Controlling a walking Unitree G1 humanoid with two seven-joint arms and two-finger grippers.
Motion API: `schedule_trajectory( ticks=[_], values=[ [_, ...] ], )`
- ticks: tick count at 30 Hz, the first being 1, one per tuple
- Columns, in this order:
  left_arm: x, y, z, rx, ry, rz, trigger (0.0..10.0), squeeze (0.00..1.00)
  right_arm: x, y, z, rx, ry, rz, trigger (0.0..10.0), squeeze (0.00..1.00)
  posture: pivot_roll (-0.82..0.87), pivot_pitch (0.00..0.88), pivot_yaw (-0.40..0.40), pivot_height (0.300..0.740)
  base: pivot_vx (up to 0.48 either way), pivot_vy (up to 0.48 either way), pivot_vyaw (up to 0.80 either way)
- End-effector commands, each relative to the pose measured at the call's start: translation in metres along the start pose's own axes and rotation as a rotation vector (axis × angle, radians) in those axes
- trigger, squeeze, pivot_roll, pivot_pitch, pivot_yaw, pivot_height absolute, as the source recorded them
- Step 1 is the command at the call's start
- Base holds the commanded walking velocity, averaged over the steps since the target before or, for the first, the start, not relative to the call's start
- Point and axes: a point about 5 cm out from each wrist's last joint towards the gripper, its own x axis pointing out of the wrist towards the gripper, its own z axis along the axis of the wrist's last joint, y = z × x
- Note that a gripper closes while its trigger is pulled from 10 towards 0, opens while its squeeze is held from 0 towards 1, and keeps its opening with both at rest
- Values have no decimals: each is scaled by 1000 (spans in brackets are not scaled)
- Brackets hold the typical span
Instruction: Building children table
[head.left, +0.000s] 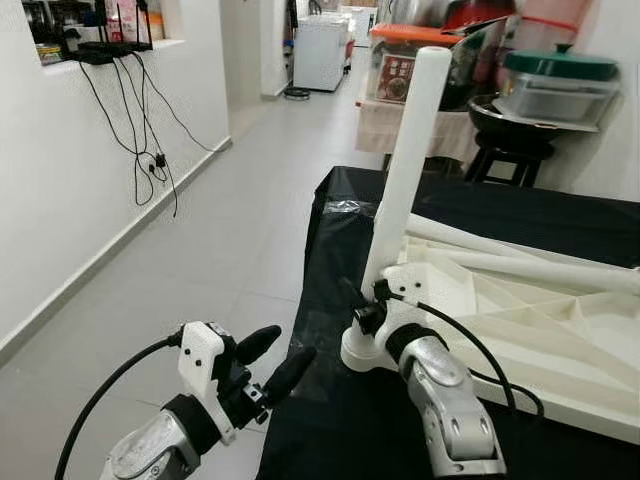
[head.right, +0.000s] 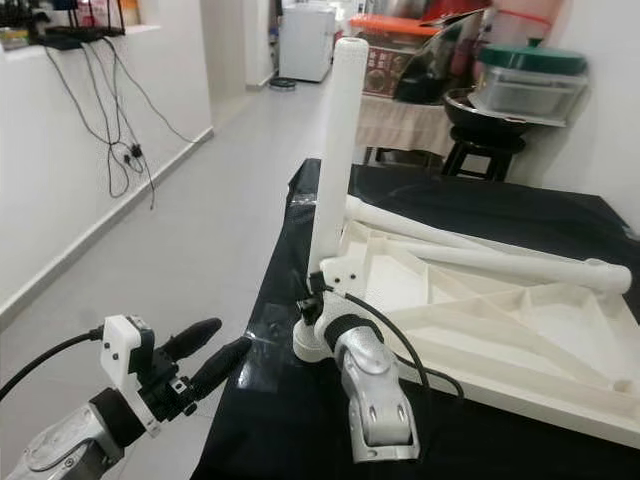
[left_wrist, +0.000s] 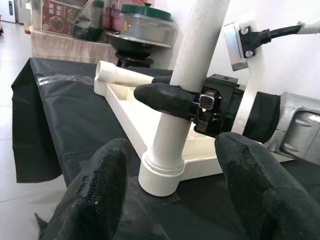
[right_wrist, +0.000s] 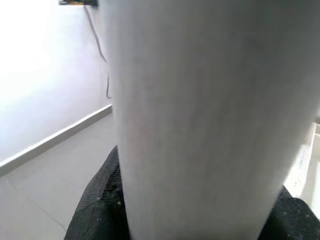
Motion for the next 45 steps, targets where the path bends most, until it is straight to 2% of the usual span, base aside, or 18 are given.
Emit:
schedule_trajectory(
  ticks=[1,2,3,5,6,12,13,14,19,25,26,27,37,41,42,43,44,45],
  values=[
    [0,2,-2,-5,9,2,10000,0,1,1,-13,-46,90,28,10000,0,106,0,-69,740,0,0,0],
    [0,2,-2,-5,9,2,10000,0,1,1,-13,-46,90,28,10000,0,106,0,-69,740,0,0,0],
    [0,2,-2,-6,9,0,10000,0,3,1,-11,-11,99,85,10000,647,107,0,-69,740,0,0,0],
    [0,3,-2,-7,9,-1,10000,0,4,1,-10,13,105,114,10000,647,107,0,-69,740,0,0,0],
    [1,3,-2,-7,9,-2,10000,0,7,0,-6,41,88,178,10000,1000,113,0,-72,740,0,0,0],
    [2,3,-3,-7,8,-3,10000,0,15,-19,9,0,37,416,10000,953,111,0,-73,740,0,0,0],
    [3,3,-3,-6,8,-3,10000,0,21,-30,8,-35,51,443,10000,0,111,0,-73,740,0,0,0],
    [3,3,-3,-6,8,-3,10000,0,21,-30,8,-35,51,443,10000,0,111,0,-73,740,0,0,0],
    [5,2,-4,-5,8,-3,10000,0,29,-37,4,58,183,823,10000,0,124,0,-74,740,0,0,0],
    [5,1,-4,-4,8,-3,10000,0,35,-39,8,150,210,864,10000,0,130,0,-81,740,0,0,0],
    [5,1,-4,-4,7,-3,10000,0,34,-38,8,200,219,891,7098,0,132,0,-86,740,0,0,0],
    [5,1,-4,-4,7,-2,10000,0,33,-39,7,230,221,902,0,0,132,0,-86,740,0,0,0],
    [5,1,-4,-5,4,-3,10000,0,33,-44,6,205,169,872,0,0,115,0,-80,740,0,0,0],
    [4,0,-4,-7,4,-5,10000,0,36,-53,5,136,121,754,0,0,112,0,-78,740,0,0,0],
    [3,-1,-4,-7,3,-6,10000,0,38,-64,2,100,109,478,0,0,125,0,-100,740,0,0,0],
    [3,-1,-4,-7,3,-6,10000,0,38,-64,2,100,109,478,0,0,125,0,-100,740,0,0,0],
    [1,-1,-3,-6,4,-5,10000,0,30,-79,1,89,55,26,0,0,106,0,-104,740,0,0,0],
    [0,-1,-3,-6,5,-4,10000,0,10,-90,-4,110,46,-312,0,0,98,0,-105,740,0,0,0]
  ],
)
